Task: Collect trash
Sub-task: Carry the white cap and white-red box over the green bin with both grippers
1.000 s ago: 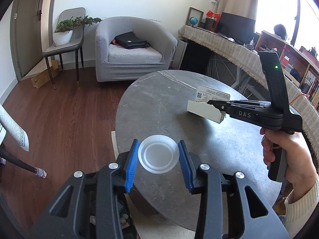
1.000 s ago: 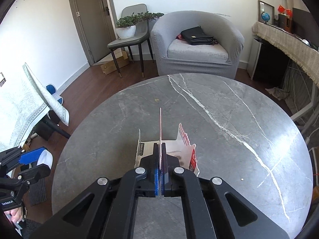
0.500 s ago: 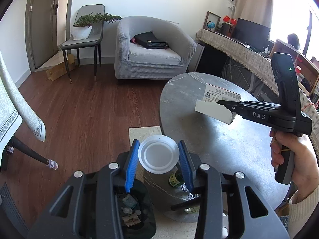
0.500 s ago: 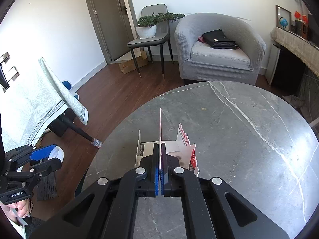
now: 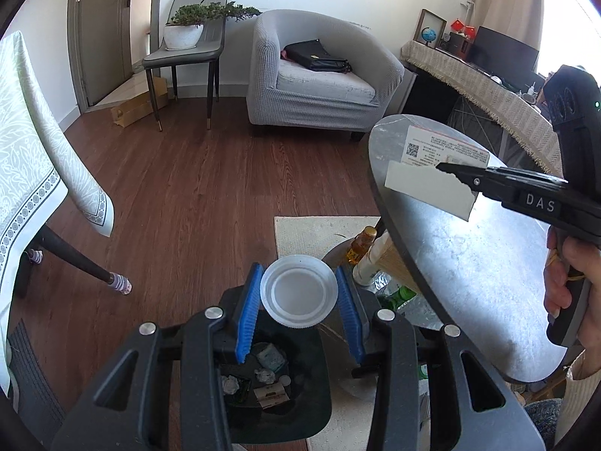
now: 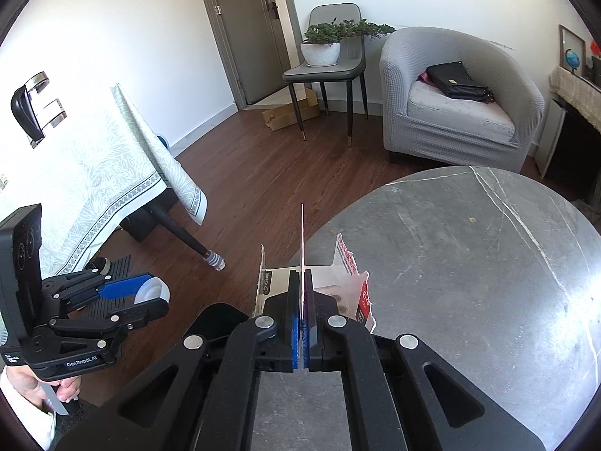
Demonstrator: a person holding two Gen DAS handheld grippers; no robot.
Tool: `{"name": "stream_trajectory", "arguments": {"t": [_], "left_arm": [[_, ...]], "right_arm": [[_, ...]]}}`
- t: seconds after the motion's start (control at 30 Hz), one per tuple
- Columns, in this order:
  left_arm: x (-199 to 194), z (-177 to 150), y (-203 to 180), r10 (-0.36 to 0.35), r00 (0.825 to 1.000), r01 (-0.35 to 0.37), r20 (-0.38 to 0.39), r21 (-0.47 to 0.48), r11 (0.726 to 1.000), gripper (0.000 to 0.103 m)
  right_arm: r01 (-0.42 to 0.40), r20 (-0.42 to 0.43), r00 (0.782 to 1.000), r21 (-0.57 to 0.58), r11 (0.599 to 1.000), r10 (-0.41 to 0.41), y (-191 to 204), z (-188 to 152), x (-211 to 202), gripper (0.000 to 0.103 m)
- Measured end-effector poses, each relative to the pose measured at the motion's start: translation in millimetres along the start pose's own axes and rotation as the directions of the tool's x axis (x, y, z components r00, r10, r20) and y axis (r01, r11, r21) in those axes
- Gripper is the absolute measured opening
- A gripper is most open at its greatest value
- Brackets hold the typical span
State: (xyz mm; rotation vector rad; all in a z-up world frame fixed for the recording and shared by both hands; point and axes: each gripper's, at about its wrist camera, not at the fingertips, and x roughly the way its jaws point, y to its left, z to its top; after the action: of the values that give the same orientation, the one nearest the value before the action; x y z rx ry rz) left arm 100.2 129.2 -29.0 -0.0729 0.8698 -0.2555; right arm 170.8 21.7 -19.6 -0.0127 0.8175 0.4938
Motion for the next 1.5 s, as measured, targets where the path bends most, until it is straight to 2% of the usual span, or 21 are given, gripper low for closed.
{"name": "stream_trajectory", "arguments": {"t": [0.47, 0.7, 0.93, 1.13, 1.27, 1.4, 1.5], "left_arm": [[25, -37, 38, 0.064, 0.991, -0.066, -0.121, -0.02, 0.998, 0.042], [40, -55, 53, 0.058, 0.981, -0.064, -0.185, -0.028, 0.998, 0.042], [68, -84, 66, 0.079, 0.952, -0.088, -0.296, -0.017, 0.996, 0.042], [94, -113, 77, 0.076, 0.907, -0.09, -0.415, -0.013, 0.996, 0.042], [106, -125, 80, 0.096, 0.884, -0.1, -0.458, 0.016, 0.995, 0.042], [107, -131, 82, 0.098, 0.874, -0.092, -0.476, 0.036, 0.995, 0.049], [102, -131, 87, 0.096, 0.877, -0.095, -0.47, 0.027, 0.995, 0.051]], "right_arm": [[-0.072, -0.03, 0.997, -0.065, 0.995, 0.07, 49, 7, 29, 0.001], [-0.111, -0.056, 0.993, -0.092, 0.99, 0.106, 76, 6, 46, 0.001], [-0.123, -0.089, 0.99, -0.115, 0.986, 0.113, 98, 6, 63, 0.001], [-0.111, -0.129, 0.987, -0.127, 0.986, 0.094, 106, 4, 78, 0.001], [-0.105, -0.155, 0.985, -0.147, 0.983, 0.082, 116, 1, 90, 0.001], [-0.099, -0.191, 0.979, -0.166, 0.981, 0.066, 124, -4, 104, 0.001], [-0.088, -0.216, 0.975, -0.176, 0.98, 0.048, 127, -9, 115, 0.001]]}}
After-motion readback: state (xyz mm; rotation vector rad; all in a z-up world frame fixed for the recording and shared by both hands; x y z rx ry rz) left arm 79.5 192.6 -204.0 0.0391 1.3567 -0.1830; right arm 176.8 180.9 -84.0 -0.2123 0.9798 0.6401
